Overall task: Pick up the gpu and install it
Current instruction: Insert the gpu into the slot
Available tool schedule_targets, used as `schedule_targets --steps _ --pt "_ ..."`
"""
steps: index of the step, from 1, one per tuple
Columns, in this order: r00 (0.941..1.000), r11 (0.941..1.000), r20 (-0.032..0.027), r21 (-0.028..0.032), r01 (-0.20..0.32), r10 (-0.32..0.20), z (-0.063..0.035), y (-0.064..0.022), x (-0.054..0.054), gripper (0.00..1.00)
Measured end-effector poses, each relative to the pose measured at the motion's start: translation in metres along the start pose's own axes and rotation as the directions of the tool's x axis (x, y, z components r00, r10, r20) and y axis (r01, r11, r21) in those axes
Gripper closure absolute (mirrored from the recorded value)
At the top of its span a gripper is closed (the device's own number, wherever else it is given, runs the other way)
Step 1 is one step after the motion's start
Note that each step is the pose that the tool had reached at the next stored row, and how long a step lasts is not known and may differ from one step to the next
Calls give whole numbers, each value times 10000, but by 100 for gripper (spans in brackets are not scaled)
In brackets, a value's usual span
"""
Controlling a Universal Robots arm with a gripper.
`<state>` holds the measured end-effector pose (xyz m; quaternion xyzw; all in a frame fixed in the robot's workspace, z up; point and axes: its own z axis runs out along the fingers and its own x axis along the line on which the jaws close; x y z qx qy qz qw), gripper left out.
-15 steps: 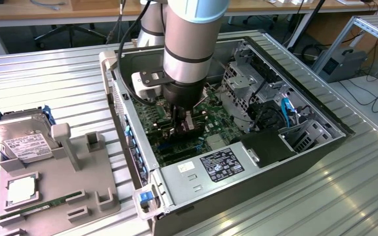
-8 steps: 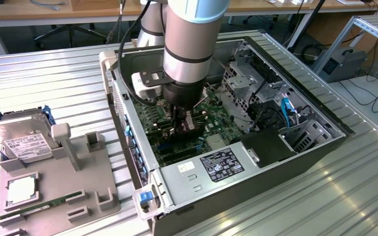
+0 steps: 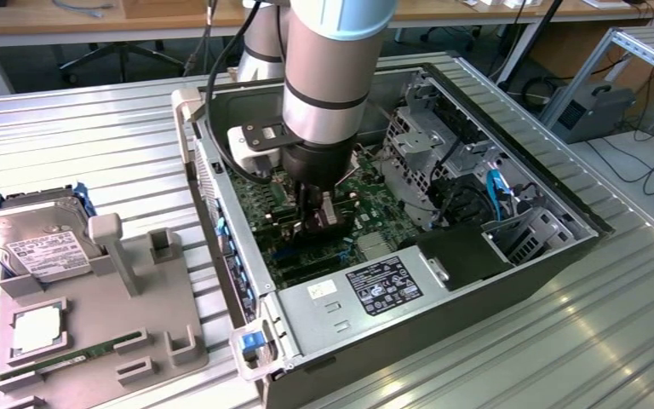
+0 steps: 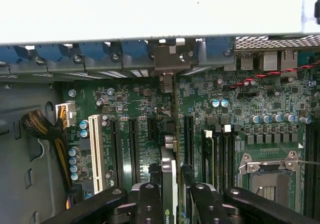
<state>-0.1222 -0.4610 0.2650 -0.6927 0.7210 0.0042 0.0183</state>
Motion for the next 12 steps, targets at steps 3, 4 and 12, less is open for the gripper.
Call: schedule_targets --steps 3,4,12 --pt "10000 10000 -1 -2 42 -42 -14 0 0 73" --pt "10000 10000 0 -2 59 -59 -16 0 0 73" --pt "10000 10000 -8 -8 72 -72 -37 0 0 73"
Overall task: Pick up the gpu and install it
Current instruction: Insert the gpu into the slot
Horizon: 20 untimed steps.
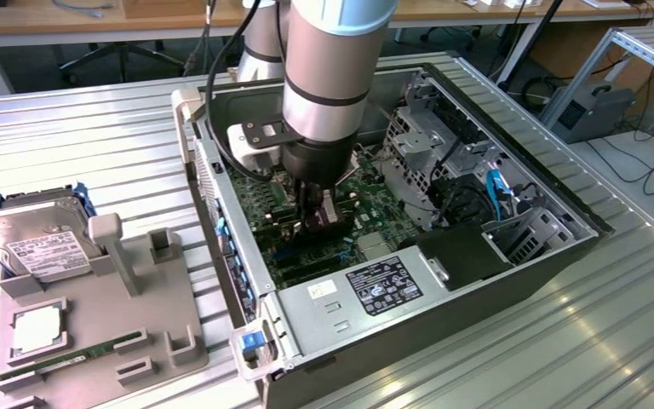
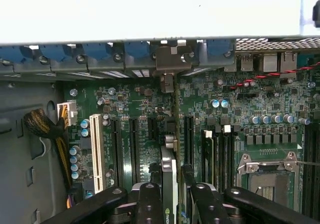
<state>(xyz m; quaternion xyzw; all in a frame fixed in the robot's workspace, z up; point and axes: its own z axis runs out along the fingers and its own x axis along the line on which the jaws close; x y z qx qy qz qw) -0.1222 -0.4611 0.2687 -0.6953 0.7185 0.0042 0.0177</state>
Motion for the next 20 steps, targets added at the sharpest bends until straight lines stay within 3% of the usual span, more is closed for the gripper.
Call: schedule_targets --steps 6,7,9,13,17,20 --pt "10000 10000 7 4 0 0 -5 0 -1 73" --pt "10000 10000 7 3 0 0 -5 0 -1 72" --pt "10000 10000 7 4 0 0 -5 0 -1 59" --pt "10000 10000 6 4 2 -2 -5 -6 -1 59" --pt "10000 10000 7 4 3 -3 -2 -119 -7 59" --pt "10000 10000 8 4 3 -3 -2 -136 -7 59"
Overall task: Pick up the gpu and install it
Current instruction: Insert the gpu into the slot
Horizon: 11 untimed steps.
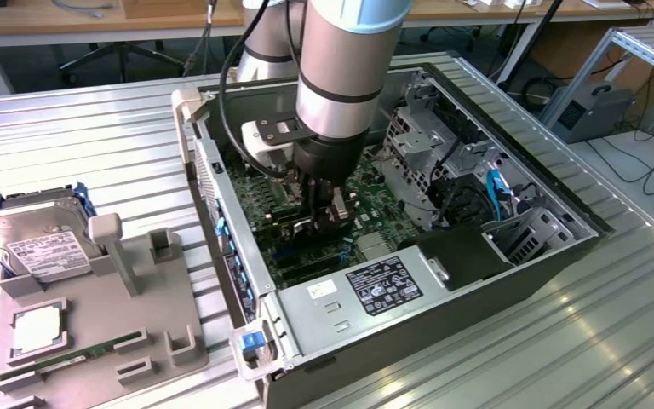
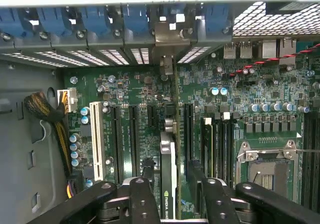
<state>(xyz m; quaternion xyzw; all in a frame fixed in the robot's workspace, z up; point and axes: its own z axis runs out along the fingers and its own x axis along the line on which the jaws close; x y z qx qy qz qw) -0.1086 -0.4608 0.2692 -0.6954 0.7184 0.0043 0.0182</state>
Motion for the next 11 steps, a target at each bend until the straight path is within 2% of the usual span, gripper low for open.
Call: schedule_targets --steps 5,6,11 --pt "10000 10000 -1 0 0 0 0 0 0 60" --pt "10000 10000 -1 -1 0 0 -1 0 0 73" --pt "10000 10000 -1 -1 0 0 -1 0 0 74"
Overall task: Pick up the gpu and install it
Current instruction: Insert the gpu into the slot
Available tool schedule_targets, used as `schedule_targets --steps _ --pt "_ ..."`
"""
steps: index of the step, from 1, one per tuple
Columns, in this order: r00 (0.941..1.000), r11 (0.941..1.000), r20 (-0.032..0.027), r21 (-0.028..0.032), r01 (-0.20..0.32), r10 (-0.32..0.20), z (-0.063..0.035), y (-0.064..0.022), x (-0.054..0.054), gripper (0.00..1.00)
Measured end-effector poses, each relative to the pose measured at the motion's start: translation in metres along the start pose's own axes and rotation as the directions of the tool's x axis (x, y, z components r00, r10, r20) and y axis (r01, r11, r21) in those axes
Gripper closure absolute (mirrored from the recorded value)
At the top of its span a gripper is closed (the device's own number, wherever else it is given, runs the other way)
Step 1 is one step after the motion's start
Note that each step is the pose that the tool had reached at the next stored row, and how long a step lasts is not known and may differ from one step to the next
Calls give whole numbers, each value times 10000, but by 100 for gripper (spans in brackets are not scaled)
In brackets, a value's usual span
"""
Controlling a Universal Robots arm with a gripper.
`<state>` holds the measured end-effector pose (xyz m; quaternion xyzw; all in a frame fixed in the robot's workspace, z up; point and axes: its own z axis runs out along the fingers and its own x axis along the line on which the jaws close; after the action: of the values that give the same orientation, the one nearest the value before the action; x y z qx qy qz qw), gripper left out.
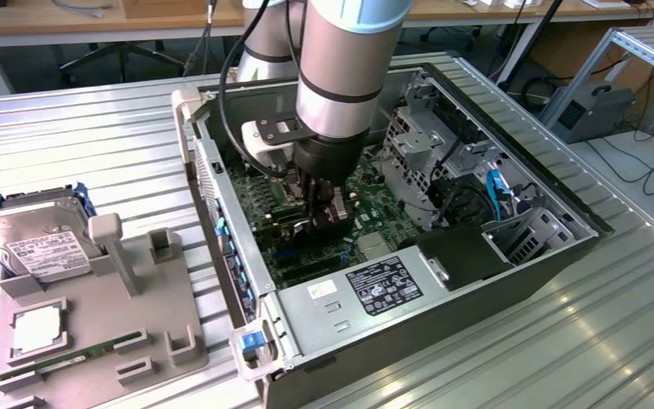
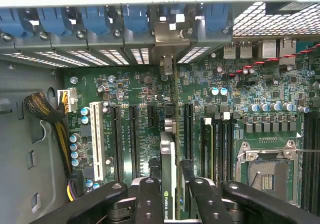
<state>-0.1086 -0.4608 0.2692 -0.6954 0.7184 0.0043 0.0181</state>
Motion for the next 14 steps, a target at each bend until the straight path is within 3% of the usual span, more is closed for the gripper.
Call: schedule_targets --steps 14 --pt "10000 10000 0 0 0 0 0 0 0 74"
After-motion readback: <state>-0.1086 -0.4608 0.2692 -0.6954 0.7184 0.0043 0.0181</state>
